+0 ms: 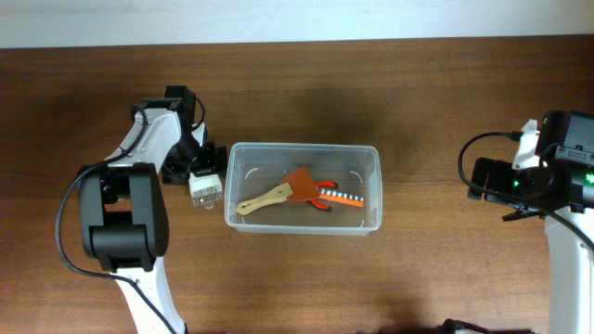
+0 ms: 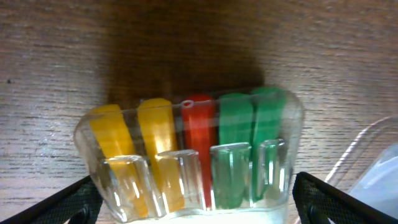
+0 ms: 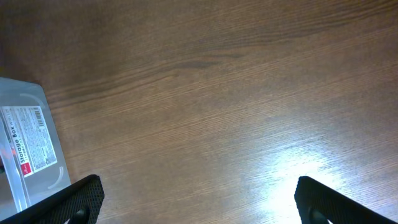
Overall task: Pack container
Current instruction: 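Move the left gripper to the clear marker pack, then grasp the marker pack with the left gripper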
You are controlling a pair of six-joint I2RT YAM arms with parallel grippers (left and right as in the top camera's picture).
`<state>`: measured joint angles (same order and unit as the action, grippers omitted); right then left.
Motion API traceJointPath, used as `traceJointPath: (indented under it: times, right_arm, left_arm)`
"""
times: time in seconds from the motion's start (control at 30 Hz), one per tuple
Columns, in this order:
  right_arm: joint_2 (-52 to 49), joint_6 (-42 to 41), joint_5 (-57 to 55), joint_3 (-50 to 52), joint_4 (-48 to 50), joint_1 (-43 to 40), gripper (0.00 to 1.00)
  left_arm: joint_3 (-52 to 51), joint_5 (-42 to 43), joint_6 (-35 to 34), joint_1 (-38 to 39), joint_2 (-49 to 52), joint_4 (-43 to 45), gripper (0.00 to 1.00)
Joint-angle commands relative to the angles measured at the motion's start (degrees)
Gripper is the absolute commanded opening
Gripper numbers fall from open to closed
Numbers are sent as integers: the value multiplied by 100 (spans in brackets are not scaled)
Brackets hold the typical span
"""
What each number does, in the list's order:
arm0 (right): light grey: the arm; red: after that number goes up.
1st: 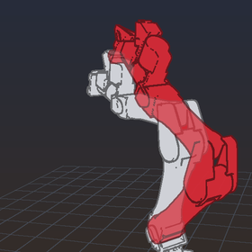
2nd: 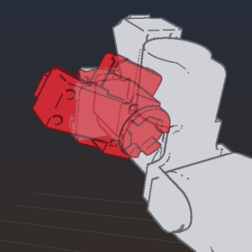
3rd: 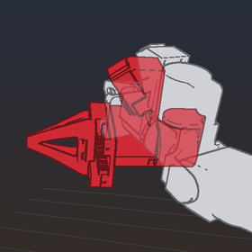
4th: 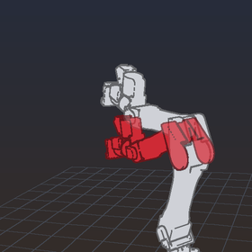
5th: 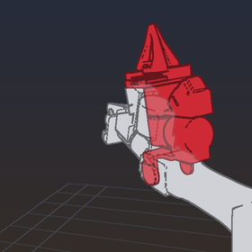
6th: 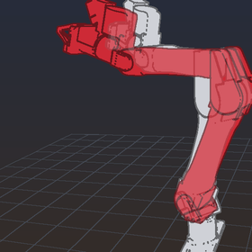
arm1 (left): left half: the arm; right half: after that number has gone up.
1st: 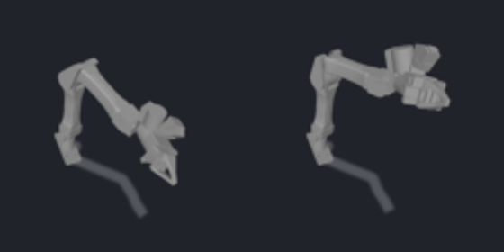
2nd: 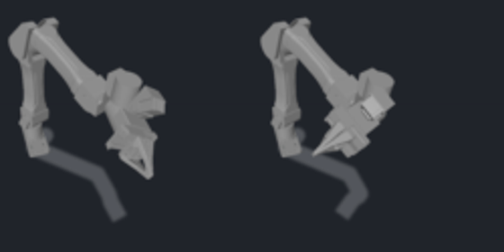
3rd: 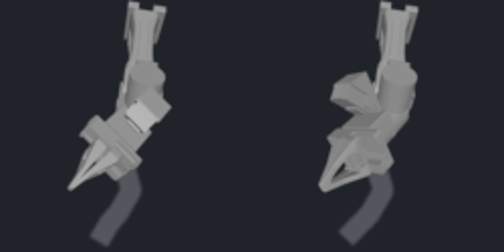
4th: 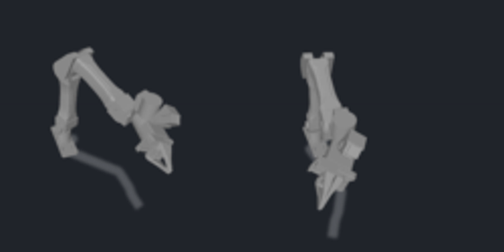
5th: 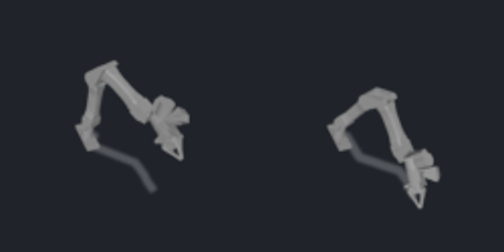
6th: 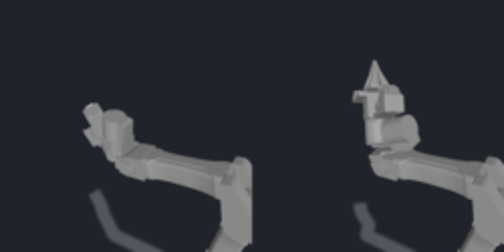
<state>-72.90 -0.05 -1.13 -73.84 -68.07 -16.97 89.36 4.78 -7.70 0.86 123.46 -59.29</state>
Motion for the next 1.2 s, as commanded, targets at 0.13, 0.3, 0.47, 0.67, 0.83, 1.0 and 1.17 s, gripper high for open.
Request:
traceJointPath:
  times: [0.13,0.3,0.47,0.67,0.83,1.0,1.17]
  right_arm:
    - [98,-46,55,0,-11,-31,99]
    - [98,-46,57,0,-24,-31,99]
    - [98,-46,76,0,-24,-31,99]
    - [98,-44,74,0,-24,-31,99]
    - [98,-44,74,0,-24,-31,98]
    - [98,-44,74,0,-26,-31,99]
    - [98,-44,74,0,-26,-31,99]
  left_arm:
    - [-50,-17,94,-20,321,46,99]
    - [-50,-28,98,-20,321,17,99]
    - [-50,-525,94,-13,321,-35,98]
    - [-50,-931,94,-17,321,-118,98]
    - [-50,-909,96,-17,321,-120,100]
    - [-50,-861,96,-13,321,-155,92]
    - [-50,-866,96,-13,321,-157,81]
